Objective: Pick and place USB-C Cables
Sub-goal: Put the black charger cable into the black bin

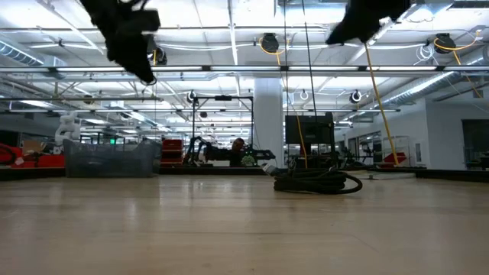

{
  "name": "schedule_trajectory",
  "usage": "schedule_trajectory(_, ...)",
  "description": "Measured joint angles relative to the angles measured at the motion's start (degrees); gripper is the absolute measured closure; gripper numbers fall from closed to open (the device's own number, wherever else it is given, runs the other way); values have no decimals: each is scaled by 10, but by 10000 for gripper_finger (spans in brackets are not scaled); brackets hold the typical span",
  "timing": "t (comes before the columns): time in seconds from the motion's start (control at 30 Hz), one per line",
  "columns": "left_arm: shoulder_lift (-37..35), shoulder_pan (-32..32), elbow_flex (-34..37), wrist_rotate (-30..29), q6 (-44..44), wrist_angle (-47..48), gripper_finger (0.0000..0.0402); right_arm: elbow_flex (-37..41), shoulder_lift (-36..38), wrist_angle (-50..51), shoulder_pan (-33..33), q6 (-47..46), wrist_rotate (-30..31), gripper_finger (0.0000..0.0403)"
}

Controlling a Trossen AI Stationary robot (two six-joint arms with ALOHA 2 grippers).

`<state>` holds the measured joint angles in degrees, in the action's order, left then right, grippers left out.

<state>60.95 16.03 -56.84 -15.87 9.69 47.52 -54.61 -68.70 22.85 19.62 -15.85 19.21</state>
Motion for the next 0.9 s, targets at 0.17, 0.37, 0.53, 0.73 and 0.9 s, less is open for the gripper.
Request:
schedule_trajectory(0.17, -9, -83, 0, 0, -12, -85, 270, 66, -60, -65, 15, -49, -42, 336)
schedule_trajectory(0.37, 10, -151, 0, 0, -47, -150, 270, 119, -125, -173, 20, -68, -87, 336)
schedule_trajectory(0.53, 34, -166, 0, -2, -92, -208, 270, 118, -174, -216, 18, -43, -104, 313)
schedule_trajectory(0.73, 64, -166, 0, 2, -111, -235, 270, 117, -201, -251, 9, 4, -104, 257)
schedule_trajectory(0.9, 87, -165, 0, 36, -122, -235, 270, 104, -202, -244, -8, 26, -104, 215)
